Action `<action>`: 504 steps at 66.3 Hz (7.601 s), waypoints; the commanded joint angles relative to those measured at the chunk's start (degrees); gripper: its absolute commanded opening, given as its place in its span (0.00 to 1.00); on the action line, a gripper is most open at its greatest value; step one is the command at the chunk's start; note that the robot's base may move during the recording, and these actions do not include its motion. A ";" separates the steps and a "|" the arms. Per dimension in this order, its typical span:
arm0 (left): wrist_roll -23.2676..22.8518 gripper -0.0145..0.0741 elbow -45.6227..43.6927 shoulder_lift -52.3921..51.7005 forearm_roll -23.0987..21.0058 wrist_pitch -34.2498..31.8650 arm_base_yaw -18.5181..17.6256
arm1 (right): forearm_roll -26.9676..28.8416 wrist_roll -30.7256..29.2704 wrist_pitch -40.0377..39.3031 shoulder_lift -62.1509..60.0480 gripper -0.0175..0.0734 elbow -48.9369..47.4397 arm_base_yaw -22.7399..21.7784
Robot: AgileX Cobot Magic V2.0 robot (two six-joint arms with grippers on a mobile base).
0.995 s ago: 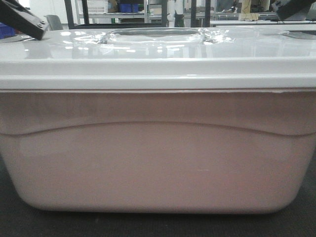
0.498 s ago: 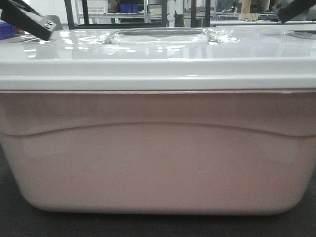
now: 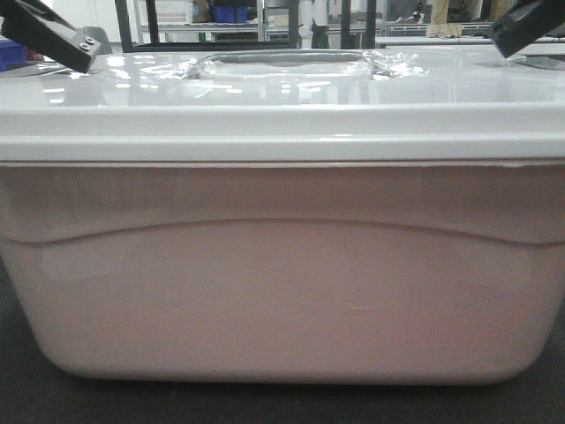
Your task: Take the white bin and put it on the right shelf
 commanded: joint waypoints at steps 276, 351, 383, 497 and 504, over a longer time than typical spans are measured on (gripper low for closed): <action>0.43 0.45 -10.65 -32.70 -1.46 5.30 -0.44 | 18.11 -5.92 3.71 -26.88 0.62 -5.64 6.04; 0.43 0.45 -10.65 -32.61 -4.27 2.40 -0.44 | 20.79 -9.09 1.44 -26.81 0.62 -5.64 6.04; 0.22 0.45 -10.65 -32.61 -6.36 2.08 -0.44 | 20.79 -10.28 1.44 -26.81 0.62 -5.64 6.04; 0.22 0.45 -10.65 -32.61 -6.36 2.08 -0.44 | 20.79 -10.28 1.44 -26.81 0.62 -5.64 6.04; 0.22 0.45 -10.65 -32.61 -6.36 2.08 -0.44 | 20.79 -10.28 1.44 -26.81 0.62 -5.64 6.04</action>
